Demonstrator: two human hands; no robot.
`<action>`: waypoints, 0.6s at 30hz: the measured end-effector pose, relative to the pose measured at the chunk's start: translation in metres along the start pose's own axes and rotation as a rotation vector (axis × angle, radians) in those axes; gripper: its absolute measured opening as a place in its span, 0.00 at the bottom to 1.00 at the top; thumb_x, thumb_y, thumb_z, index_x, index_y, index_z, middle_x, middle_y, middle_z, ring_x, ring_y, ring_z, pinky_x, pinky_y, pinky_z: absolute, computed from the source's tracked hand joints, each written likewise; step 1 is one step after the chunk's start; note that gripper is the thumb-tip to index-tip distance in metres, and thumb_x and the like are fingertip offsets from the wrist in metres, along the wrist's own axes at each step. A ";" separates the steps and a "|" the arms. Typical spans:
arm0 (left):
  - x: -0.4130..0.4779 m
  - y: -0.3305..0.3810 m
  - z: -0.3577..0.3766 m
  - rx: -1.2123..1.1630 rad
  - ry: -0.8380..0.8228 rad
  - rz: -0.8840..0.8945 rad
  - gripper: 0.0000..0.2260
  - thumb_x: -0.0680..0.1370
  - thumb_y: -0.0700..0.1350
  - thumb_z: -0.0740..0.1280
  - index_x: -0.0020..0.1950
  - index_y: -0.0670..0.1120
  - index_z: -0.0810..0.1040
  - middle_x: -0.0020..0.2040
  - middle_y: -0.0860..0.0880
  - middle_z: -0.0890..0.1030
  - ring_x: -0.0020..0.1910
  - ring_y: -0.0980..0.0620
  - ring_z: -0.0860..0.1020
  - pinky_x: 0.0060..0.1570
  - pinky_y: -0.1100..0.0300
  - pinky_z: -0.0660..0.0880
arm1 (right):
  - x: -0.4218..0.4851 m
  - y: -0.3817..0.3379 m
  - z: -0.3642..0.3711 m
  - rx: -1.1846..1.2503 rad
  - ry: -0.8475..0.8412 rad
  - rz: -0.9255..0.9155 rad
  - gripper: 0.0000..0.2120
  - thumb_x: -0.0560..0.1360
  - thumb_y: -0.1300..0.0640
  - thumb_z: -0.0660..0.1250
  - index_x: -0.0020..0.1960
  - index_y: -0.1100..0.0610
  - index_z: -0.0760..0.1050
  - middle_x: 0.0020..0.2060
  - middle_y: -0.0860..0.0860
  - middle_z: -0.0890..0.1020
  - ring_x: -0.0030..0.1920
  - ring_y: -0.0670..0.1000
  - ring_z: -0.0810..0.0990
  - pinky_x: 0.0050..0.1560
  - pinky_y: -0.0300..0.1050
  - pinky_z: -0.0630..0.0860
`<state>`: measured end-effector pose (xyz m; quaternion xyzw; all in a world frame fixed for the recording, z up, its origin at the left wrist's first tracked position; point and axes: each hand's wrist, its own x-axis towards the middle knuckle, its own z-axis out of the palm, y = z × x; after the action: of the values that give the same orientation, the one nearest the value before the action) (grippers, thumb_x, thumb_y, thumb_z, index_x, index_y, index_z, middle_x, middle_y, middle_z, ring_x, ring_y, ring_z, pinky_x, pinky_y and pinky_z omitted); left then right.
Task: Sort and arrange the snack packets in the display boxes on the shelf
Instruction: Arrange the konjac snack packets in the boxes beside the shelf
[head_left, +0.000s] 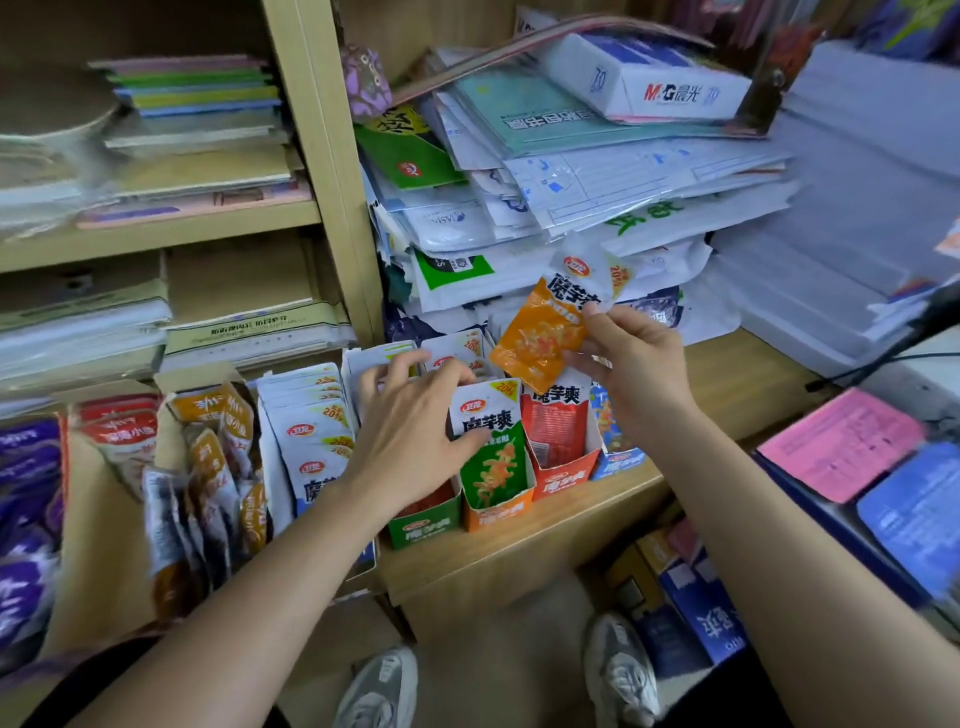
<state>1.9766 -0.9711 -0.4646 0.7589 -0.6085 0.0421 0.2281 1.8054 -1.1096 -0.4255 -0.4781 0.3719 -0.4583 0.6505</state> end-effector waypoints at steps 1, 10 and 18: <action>0.001 0.001 -0.002 -0.075 0.013 0.001 0.24 0.70 0.60 0.76 0.61 0.55 0.74 0.53 0.59 0.77 0.69 0.53 0.64 0.59 0.52 0.56 | 0.001 0.001 0.000 -0.001 0.001 -0.002 0.09 0.78 0.60 0.70 0.40 0.61 0.78 0.31 0.53 0.79 0.34 0.47 0.81 0.46 0.47 0.83; -0.040 0.010 -0.006 -0.299 0.100 0.493 0.12 0.75 0.45 0.75 0.59 0.49 0.85 0.50 0.53 0.82 0.49 0.54 0.80 0.46 0.56 0.79 | 0.004 0.004 0.000 0.018 -0.060 0.007 0.10 0.78 0.60 0.70 0.39 0.62 0.78 0.35 0.59 0.77 0.36 0.51 0.81 0.50 0.51 0.83; -0.052 0.009 -0.005 -0.437 0.218 0.463 0.04 0.76 0.42 0.75 0.49 0.45 0.88 0.47 0.53 0.86 0.48 0.57 0.84 0.45 0.58 0.81 | -0.002 0.006 0.009 0.011 -0.183 0.002 0.15 0.79 0.59 0.69 0.36 0.64 0.76 0.34 0.58 0.78 0.39 0.55 0.81 0.51 0.53 0.83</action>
<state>1.9563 -0.9236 -0.4754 0.5248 -0.7314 0.0421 0.4335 1.8151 -1.1045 -0.4286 -0.5141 0.3089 -0.4140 0.6848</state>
